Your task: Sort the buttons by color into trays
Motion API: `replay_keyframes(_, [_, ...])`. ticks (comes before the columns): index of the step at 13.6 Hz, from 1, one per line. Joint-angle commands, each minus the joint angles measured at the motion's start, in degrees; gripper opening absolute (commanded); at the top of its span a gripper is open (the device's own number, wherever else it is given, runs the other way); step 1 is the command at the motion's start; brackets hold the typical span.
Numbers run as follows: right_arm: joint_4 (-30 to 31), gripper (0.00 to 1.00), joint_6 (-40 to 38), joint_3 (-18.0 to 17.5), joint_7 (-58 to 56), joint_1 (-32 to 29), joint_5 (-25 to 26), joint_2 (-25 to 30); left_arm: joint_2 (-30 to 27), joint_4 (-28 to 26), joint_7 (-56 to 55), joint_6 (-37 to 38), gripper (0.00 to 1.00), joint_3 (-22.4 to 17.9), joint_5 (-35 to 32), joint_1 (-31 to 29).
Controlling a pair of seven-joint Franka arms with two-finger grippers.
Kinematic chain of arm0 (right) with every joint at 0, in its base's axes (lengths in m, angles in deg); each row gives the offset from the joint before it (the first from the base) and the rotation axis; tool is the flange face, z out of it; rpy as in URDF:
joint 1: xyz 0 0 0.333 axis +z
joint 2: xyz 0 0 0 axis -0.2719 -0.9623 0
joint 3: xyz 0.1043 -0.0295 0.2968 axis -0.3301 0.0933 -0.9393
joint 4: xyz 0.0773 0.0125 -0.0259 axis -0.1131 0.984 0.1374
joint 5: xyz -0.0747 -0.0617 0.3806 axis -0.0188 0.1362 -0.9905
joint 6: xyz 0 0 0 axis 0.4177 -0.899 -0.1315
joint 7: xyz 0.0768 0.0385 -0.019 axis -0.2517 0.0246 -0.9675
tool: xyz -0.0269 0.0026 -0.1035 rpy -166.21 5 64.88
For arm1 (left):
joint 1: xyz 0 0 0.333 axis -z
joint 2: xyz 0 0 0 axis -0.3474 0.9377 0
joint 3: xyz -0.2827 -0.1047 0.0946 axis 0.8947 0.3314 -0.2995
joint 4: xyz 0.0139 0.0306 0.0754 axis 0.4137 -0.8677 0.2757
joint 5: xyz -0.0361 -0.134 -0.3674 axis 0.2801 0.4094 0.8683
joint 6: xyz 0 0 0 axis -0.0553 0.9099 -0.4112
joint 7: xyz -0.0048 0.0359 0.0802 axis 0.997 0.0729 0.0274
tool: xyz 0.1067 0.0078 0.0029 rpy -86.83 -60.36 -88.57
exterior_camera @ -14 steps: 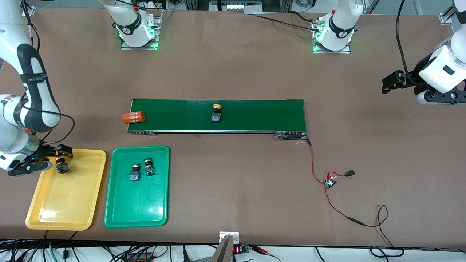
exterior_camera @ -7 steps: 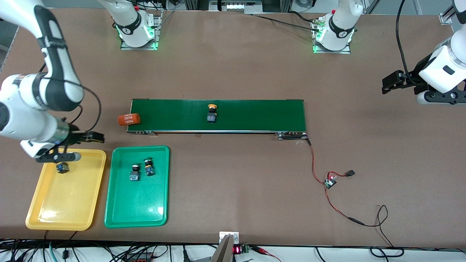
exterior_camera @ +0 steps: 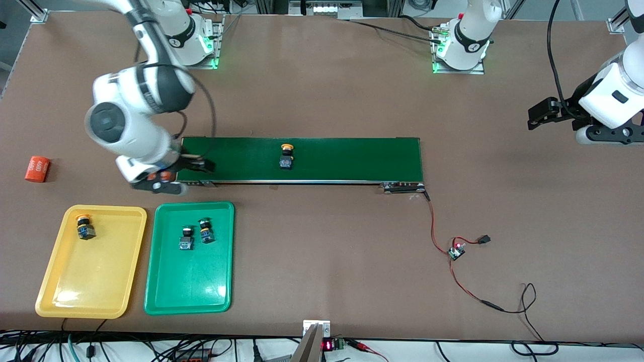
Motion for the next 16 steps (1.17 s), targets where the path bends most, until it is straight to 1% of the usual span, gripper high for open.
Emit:
replay_keyframes(1, [5.54, 1.0, 7.76, -2.99, 7.49, 1.99, -0.52, 0.87, -0.42, 0.39, 1.08, 0.72, 1.0, 0.05, -0.31, 0.17])
replay_keyframes(3, [5.73, 1.0, 8.75, -2.99, 11.36, 5.5, -0.17, -0.27, -0.42, 0.13, 1.08, 0.72, 1.0, 0.14, -0.31, 0.25])
replay_keyframes(5, [5.47, 1.0, 8.93, -2.99, 12.7, 7.62, -0.08, -1.23, -0.33, 0.04, 1.69, 0.72, 1.0, 0.14, -0.31, 0.17])
replay_keyframes(6, [5.47, 1.0, 9.54, -2.99, 12.87, 8.59, -0.17, -1.59, -0.33, -0.05, 1.78, 0.81, 1.0, 0.14, -0.31, 0.17])
replay_keyframes(8, [5.29, 1.0, 11.38, -2.99, 17.42, 9.99, 0.53, -3.08, -0.42, 0.21, 2.05, 1.68, 1.0, 0.31, -0.31, 0.17])
replay_keyframes(10, [5.29, 1.0, 12.7, -2.99, 18.06, 10.97, 0.71, -4.4, -0.24, 0.48, 2.13, 1.34, 1.0, 0.4, -1.36, 0.34])
replay_keyframes(11, [5.29, 1.0, 12.79, -2.99, 17.89, 11.14, 1.49, -4.67, -0.16, 0.48, 2.13, 1.16, 1.0, 0.49, -3.2, 0.69])
replay_keyframes(12, [5.29, 1.0, 12.8, -2.99, 17.71, 11.14, 3.85, -5.54, -0.24, 0.39, 2.13, 1.16, 1.0, 0.75, -3.56, 0.78])
replay_keyframes(15, [5.29, 1.0, 12.88, -2.99, 16.84, 11.23, 8.52, -7.04, -0.86, 0.48, 2.22, 1.52, 1.0, 0.75, -3.39, 0.17])
replay_keyframes(16, [5.29, 1.0, 12.97, -2.99, 16.4, 11.23, 9.05, -7.48, -0.77, 0.48, 2.22, 1.34, 1.0, 0.75, -3.39, 0.17])
